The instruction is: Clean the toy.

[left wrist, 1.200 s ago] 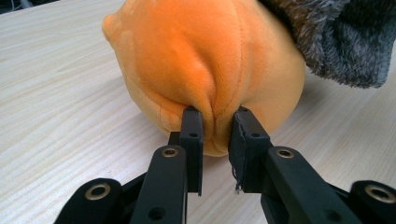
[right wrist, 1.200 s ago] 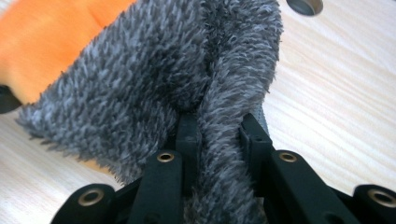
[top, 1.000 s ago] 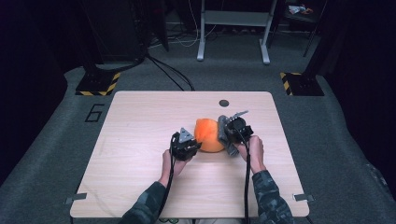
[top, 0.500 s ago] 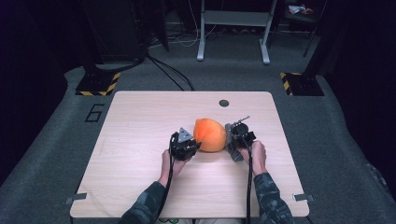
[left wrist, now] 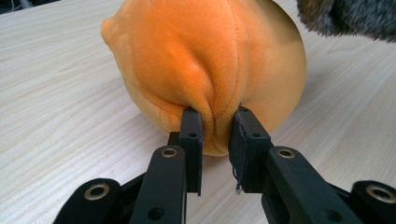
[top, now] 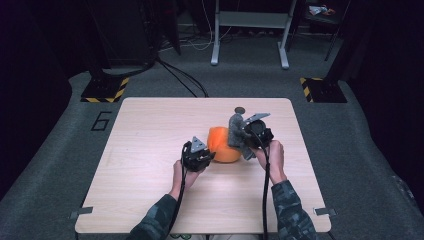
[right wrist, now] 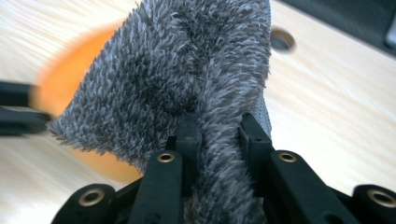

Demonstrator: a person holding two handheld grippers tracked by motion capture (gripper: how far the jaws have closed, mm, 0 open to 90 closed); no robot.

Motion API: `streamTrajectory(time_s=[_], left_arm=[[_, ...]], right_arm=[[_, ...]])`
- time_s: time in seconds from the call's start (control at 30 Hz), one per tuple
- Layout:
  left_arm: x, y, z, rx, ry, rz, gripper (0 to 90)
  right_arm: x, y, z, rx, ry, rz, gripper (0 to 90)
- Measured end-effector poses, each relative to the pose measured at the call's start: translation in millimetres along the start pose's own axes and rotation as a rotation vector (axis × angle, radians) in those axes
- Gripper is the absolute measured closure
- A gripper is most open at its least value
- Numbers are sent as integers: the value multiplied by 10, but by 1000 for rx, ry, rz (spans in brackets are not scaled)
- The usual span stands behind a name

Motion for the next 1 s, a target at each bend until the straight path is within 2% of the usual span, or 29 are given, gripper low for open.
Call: streamTrajectory(time_s=[0.03, 0.07, 0.1, 0.13, 0.17, 0.23, 0.27, 0.33, 0.57, 0.6, 0.7, 0.73, 0.83, 0.87, 0.97, 1.0], left_arm=[[-1, -3, 2, 2, 1, 4, 755], [2, -2, 5, 3, -3, 4, 755], [2, -2, 5, 3, -3, 4, 755], [4, -2, 9, 1, -3, 5, 755], [4, -2, 9, 1, -3, 5, 755], [1, -6, 10, 0, -2, 2, 754], [-9, -9, -5, 0, -2, 0, 754], [-20, -7, -17, -7, 2, -5, 754], [-19, -8, -1, -4, -3, 4, 752], [-18, -9, 0, -4, -3, 5, 753], [-18, -9, -3, -4, -3, 4, 753], [-19, -11, -6, -3, -2, 4, 753], [-20, -12, -6, -4, 0, 4, 753], [-19, -11, -5, -3, -3, 3, 753], [-17, -12, 0, -3, -6, 3, 753], [-16, -16, 4, -4, -1, 4, 753]], right_arm=[[37, 8, -48, 10, 9, 7, 736], [91, -10, -120, 21, 48, 10, 736], [91, -10, -120, 21, 48, 10, 736], [129, -70, -200, 28, 79, 2, 734], [129, -70, -200, 28, 79, 2, 734], [136, -150, -264, 23, 101, -33, 734], [124, -218, -299, 4, 116, -52, 734], [114, -244, -292, 4, 124, -56, 734], [57, -244, -227, 1, 101, -70, 733], [28, -253, -192, 3, 83, -71, 733], [-6, -262, -147, 0, 84, -76, 733], [-46, -273, -111, -2, 58, -86, 733], [-85, -290, -64, -8, 59, -96, 733], [-107, -303, -55, -9, 38, -98, 733], [-182, -342, 6, -16, 32, -108, 733], [-234, -372, 44, -19, 15, -124, 733]])
Point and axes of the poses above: each handheld gripper's, and its own axes: y roughly backward along the jaws, x roughly out of its top, z roughly to its right, the point moved 2 cm from there along -y, roughly forward along the jaws
